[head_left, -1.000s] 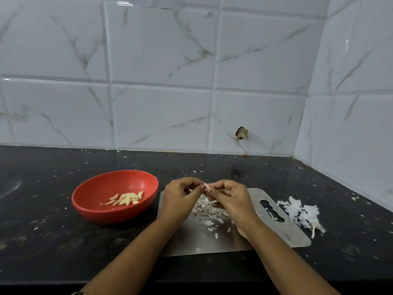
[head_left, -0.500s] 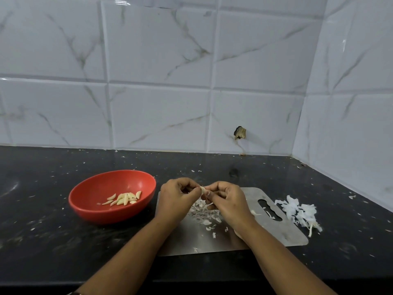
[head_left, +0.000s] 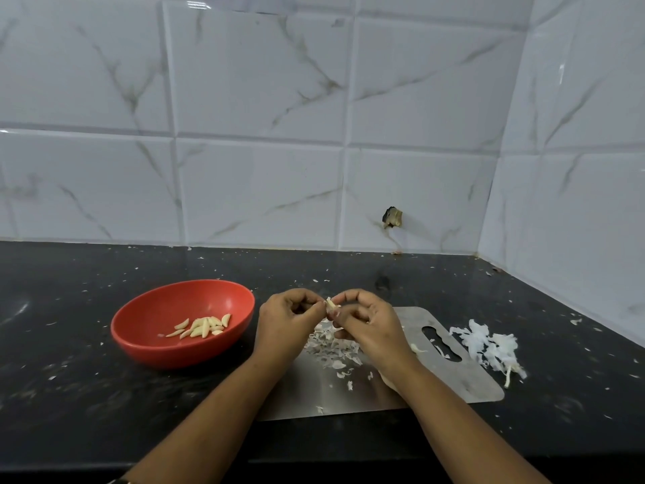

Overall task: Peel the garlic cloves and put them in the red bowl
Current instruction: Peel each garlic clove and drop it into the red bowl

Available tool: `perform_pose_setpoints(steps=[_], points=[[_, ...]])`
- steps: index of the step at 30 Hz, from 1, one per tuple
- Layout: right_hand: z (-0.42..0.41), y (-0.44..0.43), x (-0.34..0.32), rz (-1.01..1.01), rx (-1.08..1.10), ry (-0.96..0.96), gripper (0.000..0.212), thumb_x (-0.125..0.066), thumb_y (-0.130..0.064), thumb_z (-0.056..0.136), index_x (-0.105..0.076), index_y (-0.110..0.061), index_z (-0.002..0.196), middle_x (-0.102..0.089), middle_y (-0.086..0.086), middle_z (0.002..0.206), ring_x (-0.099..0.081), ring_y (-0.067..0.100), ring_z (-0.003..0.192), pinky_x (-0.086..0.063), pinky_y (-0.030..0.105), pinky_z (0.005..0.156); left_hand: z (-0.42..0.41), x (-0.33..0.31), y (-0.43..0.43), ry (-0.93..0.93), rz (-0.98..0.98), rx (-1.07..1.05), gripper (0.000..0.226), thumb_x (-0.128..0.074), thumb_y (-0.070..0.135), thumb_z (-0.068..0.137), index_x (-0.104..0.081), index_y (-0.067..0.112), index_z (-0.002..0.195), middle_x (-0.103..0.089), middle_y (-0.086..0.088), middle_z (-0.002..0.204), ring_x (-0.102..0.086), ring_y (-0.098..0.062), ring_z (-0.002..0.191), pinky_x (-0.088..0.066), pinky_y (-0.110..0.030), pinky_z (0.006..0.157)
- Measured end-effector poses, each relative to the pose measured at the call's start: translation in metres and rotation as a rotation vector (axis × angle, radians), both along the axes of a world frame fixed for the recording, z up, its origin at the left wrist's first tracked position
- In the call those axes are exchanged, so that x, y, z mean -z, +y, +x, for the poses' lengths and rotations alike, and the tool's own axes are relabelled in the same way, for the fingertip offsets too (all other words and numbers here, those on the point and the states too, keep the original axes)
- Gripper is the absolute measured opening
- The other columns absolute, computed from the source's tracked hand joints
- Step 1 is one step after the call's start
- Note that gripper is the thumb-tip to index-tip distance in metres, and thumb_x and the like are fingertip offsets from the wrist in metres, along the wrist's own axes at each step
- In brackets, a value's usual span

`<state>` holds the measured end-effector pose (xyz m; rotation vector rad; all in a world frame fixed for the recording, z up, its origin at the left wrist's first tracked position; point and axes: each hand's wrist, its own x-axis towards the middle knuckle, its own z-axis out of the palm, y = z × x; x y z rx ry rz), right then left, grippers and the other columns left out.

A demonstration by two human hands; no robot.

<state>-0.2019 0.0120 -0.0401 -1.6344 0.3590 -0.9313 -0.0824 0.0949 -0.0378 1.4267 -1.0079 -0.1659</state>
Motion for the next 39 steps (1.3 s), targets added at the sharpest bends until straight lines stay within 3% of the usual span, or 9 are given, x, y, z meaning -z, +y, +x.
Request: perform_pose_setpoints(steps=[9,16,19,23,26,30,34,36,39], points=[[-0.001,-0.003,0.001,0.003,0.103,0.001,0.012,-0.053,-0.004,0.096,-0.065,-0.009,0.099,-0.074,0.002,0.089,-0.061,0.008,0.065,-0.052,0.021,0.058,0.006,0.004,-0.004,-0.021,0.036,-0.107,0.019,-0.067,0.011,0.078,-0.07,0.025,0.064,-0.065,0.005,0.058,-0.056,-0.007,0.055,-0.049,-0.03,0.059],[0.0,-0.004,0.001,-0.016,0.12,0.033,0.011,-0.057,-0.005,0.095,-0.067,-0.008,0.091,-0.073,0.004,0.077,-0.059,0.005,0.061,-0.05,0.019,0.056,0.005,0.008,-0.004,-0.332,0.178,-0.192,0.006,-0.072,0.024,0.079,-0.071,0.031,0.078,-0.068,0.017,0.072,-0.06,0.007,0.064,-0.046,-0.017,0.062],[0.0,-0.005,0.002,-0.066,0.166,0.061,0.011,-0.057,-0.006,0.095,-0.066,-0.007,0.089,-0.073,0.005,0.078,-0.059,0.004,0.059,-0.049,0.018,0.054,0.006,0.011,-0.004,-0.378,0.134,-0.168,0.015,-0.068,0.023,0.08,-0.067,0.036,0.088,-0.068,0.023,0.081,-0.056,0.003,0.053,-0.051,-0.028,0.064],[-0.001,-0.005,0.002,-0.131,0.188,0.102,0.011,-0.058,-0.008,0.095,-0.067,-0.007,0.089,-0.073,0.006,0.08,-0.059,-0.001,0.058,-0.045,0.013,0.053,0.002,0.014,-0.004,-0.403,0.092,-0.105,0.029,-0.048,0.031,0.082,-0.061,0.041,0.106,-0.069,0.023,0.088,-0.061,0.002,0.06,-0.055,-0.039,0.069],[-0.001,-0.006,0.002,-0.164,0.195,0.123,0.01,-0.059,-0.006,0.094,-0.067,-0.007,0.09,-0.072,0.006,0.081,-0.06,0.0,0.059,-0.045,0.012,0.053,0.004,0.012,-0.004,-0.426,0.092,-0.082,0.016,-0.053,0.038,0.089,-0.066,0.038,0.098,-0.068,0.019,0.08,-0.061,-0.002,0.061,-0.054,-0.037,0.065],[-0.001,-0.005,0.003,-0.182,0.197,0.142,0.014,-0.056,-0.004,0.095,-0.066,-0.011,0.088,-0.072,0.005,0.082,-0.059,0.002,0.059,-0.046,0.017,0.054,0.008,0.014,-0.006,-0.46,0.077,-0.073,0.008,-0.067,0.025,0.088,-0.07,0.032,0.09,-0.068,0.019,0.076,-0.062,-0.002,0.063,-0.054,-0.036,0.063],[-0.003,-0.005,-0.001,-0.068,0.14,0.099,0.012,-0.056,-0.006,0.096,-0.066,-0.011,0.089,-0.073,0.003,0.084,-0.062,0.006,0.065,-0.048,0.019,0.055,0.009,0.012,-0.007,-0.358,0.028,-0.041,0.017,-0.069,0.017,0.086,-0.071,0.034,0.083,-0.067,0.017,0.07,-0.061,-0.004,0.055,-0.052,-0.028,0.057],[-0.004,-0.003,-0.006,0.062,0.062,0.059,0.011,-0.057,-0.008,0.096,-0.066,-0.01,0.091,-0.073,0.0,0.083,-0.066,0.009,0.069,-0.049,0.019,0.056,0.006,0.008,-0.005,-0.194,0.007,0.05,0.019,-0.067,0.009,0.086,-0.072,0.027,0.083,-0.068,0.013,0.068,-0.059,-0.005,0.054,-0.047,-0.02,0.055],[-0.007,-0.002,-0.01,0.156,0.016,0.053,0.009,-0.06,-0.013,0.094,-0.068,-0.015,0.09,-0.072,-0.007,0.084,-0.069,0.01,0.074,-0.05,0.019,0.056,0.0,0.0,-0.002,0.142,-0.018,0.231,0.01,-0.062,0.005,0.089,-0.07,0.011,0.085,-0.074,0.005,0.084,-0.06,-0.005,0.062,-0.043,-0.015,0.053]])
